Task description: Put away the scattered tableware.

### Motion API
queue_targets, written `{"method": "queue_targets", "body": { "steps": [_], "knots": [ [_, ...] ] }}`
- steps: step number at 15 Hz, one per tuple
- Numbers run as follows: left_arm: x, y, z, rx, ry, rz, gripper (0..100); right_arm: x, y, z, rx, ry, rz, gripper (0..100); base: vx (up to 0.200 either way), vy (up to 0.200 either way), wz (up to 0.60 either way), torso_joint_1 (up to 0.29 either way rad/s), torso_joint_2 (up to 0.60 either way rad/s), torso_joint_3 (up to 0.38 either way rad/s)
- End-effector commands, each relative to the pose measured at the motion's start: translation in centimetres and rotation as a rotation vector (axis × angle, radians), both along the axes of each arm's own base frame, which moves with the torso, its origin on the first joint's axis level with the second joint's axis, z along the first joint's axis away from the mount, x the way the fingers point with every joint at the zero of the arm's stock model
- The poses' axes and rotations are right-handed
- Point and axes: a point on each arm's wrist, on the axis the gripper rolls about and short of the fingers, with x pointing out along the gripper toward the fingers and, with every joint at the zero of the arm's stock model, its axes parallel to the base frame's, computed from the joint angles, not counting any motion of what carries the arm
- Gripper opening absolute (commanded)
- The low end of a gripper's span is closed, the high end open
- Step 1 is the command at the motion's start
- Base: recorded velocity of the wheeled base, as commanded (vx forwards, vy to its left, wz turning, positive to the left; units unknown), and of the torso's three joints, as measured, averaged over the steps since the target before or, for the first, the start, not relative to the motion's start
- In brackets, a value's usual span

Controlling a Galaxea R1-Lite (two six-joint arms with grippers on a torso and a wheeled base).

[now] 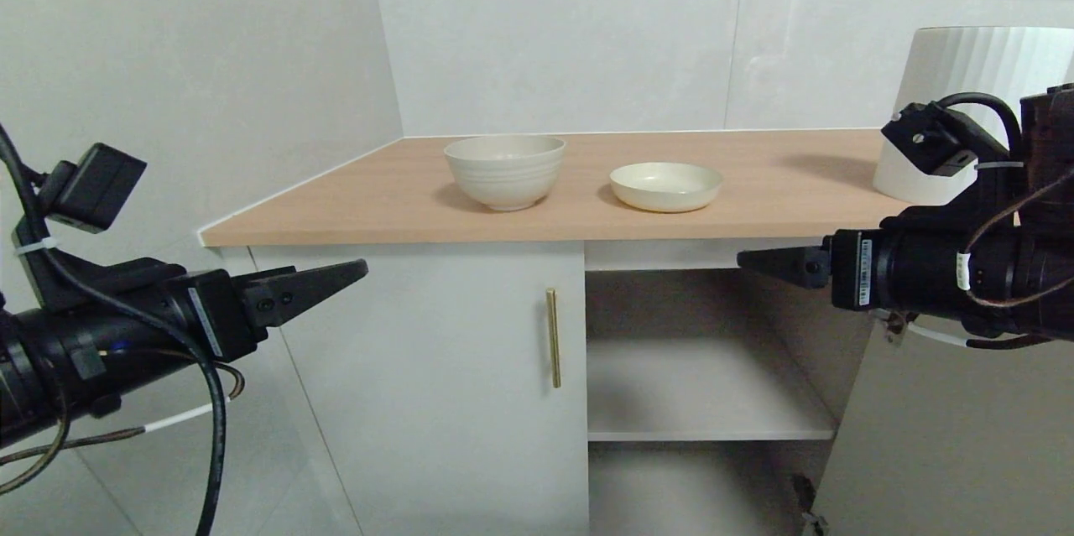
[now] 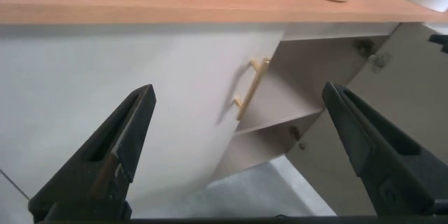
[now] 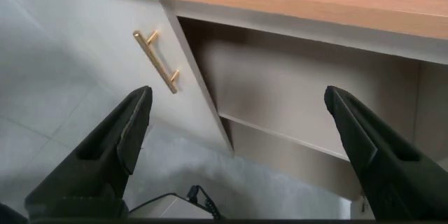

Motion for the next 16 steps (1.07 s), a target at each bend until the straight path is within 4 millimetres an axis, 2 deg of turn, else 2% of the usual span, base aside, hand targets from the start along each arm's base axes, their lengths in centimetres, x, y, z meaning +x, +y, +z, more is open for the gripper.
{"method": "queue_targets", "body": {
  "steps": [1,8,11,16],
  "knots": [
    [0.06,-0.02,-0.07,0.0,0.003,-0.001,100,-0.03,-0.05,-0.26,-0.004,0.005,0.001,100,0.0,0.0,0.0,0.0,0.0,0.0],
    [0.3,-0.06,-0.26,0.002,0.012,-0.001,100,0.1,0.03,-0.41,-0.001,-0.007,0.002,100,0.0,0.0,0.0,0.007,-0.02,-0.014],
    [0.61,-0.12,-0.49,0.004,0.024,-0.001,100,0.24,0.03,-0.52,-0.004,-0.003,0.0,100,0.0,0.0,0.0,0.043,-0.25,-0.243],
    [0.8,-0.15,-0.71,0.005,0.036,-0.001,100,0.71,0.12,-0.97,-0.013,0.011,-0.008,100,0.0,0.0,0.0,0.18,-0.48,-0.291]
  ]
}}
